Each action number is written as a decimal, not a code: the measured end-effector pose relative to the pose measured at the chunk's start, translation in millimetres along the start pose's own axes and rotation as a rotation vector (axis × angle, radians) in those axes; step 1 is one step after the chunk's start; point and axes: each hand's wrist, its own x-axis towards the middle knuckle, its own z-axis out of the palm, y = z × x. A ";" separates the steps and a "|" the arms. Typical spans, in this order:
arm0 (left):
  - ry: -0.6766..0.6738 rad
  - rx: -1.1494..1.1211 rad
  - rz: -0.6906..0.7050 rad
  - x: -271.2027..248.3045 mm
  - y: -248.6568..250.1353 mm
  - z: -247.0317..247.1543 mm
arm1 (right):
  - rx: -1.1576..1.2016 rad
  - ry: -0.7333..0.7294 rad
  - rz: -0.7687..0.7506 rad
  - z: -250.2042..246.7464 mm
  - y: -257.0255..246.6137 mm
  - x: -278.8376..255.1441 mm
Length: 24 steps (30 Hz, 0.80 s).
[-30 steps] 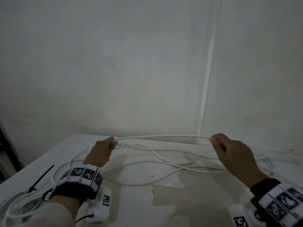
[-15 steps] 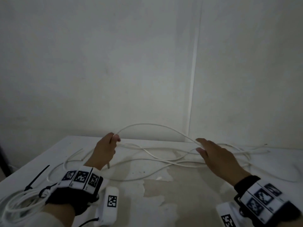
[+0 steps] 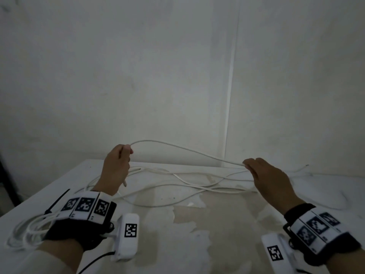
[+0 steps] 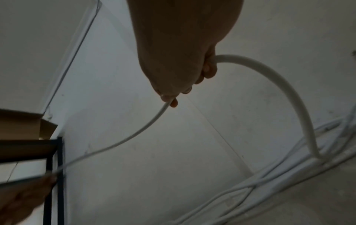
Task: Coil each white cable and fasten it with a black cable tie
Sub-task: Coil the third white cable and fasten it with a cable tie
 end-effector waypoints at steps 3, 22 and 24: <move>-0.017 -0.014 0.090 -11.4 13.8 1.1 | -0.162 -0.043 -0.204 5.3 -9.1 -1.9; -0.444 0.129 0.221 -80.5 40.7 47.6 | 0.272 0.043 -0.519 -10.6 -104.1 11.9; -0.476 0.099 0.195 -86.2 42.4 51.3 | 0.384 0.000 -0.423 -13.4 -100.8 15.2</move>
